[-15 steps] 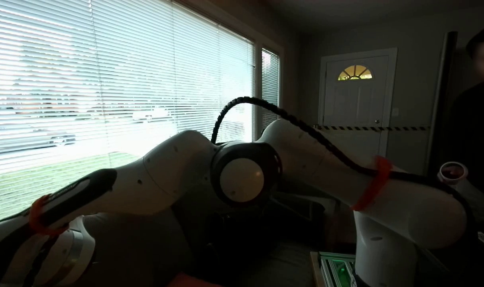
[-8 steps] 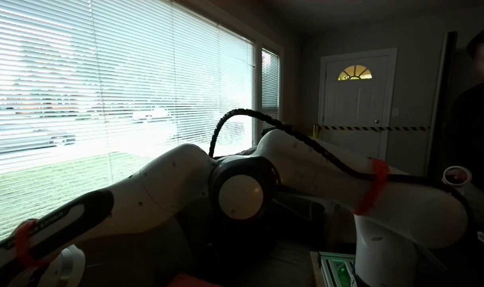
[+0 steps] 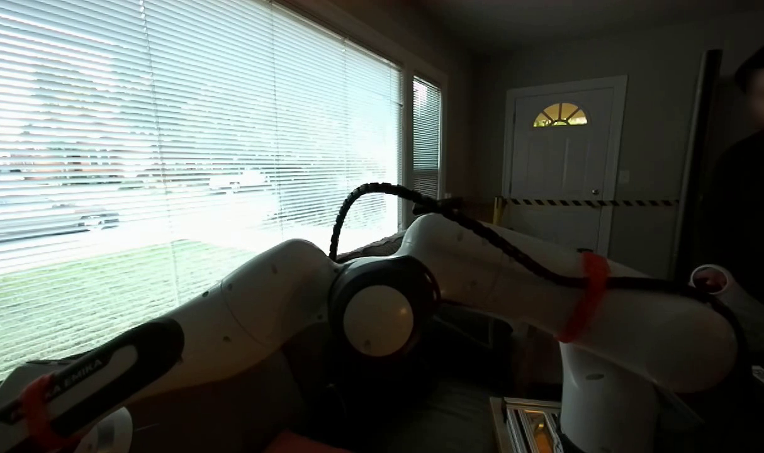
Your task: Move the remote on the arm rest to the orange cushion
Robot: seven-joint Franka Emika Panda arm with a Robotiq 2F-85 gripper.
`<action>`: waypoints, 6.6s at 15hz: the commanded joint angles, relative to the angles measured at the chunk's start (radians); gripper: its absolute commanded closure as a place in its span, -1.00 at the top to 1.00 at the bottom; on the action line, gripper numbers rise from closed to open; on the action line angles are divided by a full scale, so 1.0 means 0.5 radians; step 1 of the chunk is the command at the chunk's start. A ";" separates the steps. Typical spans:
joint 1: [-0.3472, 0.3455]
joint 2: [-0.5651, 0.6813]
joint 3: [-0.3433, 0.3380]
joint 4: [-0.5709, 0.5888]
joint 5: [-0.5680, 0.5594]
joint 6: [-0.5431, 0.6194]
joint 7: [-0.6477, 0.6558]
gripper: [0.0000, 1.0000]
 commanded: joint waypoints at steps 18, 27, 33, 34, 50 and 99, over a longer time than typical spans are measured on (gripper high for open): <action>-0.011 0.020 -0.085 0.015 -0.012 -0.177 0.086 1.00; -0.001 0.025 -0.112 0.025 -0.013 -0.156 0.066 -0.33; -0.088 -0.124 -0.061 -0.057 0.033 -0.166 -0.035 -0.34; -0.135 -0.224 -0.048 -0.136 0.063 -0.153 -0.046 -0.34; -0.641 -1.648 -0.279 -1.264 -0.290 -0.995 0.766 -0.34; -1.022 -1.701 -0.392 -2.418 1.518 -0.201 -1.604 -0.34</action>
